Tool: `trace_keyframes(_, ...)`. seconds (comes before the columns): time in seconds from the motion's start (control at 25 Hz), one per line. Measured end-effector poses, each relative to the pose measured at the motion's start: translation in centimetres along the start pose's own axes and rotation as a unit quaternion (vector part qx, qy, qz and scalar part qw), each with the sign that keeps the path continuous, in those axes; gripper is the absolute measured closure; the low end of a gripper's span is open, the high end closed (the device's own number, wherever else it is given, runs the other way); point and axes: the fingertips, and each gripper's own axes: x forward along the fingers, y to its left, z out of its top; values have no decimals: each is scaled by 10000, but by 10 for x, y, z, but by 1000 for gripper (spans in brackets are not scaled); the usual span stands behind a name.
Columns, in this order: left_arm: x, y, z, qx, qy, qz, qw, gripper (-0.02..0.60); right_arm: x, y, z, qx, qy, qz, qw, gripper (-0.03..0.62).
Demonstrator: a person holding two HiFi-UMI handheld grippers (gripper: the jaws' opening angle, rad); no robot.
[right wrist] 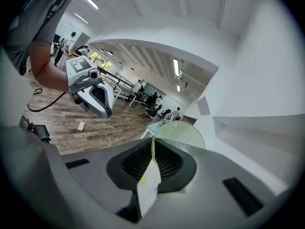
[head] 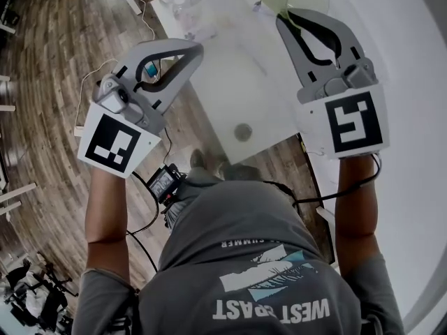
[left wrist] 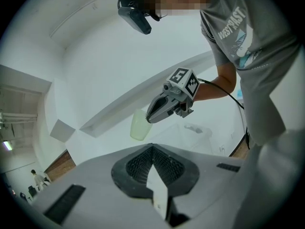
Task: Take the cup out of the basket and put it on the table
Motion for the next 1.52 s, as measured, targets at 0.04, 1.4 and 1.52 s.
trace_keyframes(0.04,-4,0,-1,-20,-10,-3,10000,572,1,5,2,-20,21,6,10000,563)
trace_keyframes(1.4,-104,-26,-48,-345,144,-229,9990,572,57,158,-23,519,670,537,9950,563)
trace_keyframes(1.52,-107,-27,-52,-386,190,-219,9988,572,64,166,-31,570,736,627,9937,563)
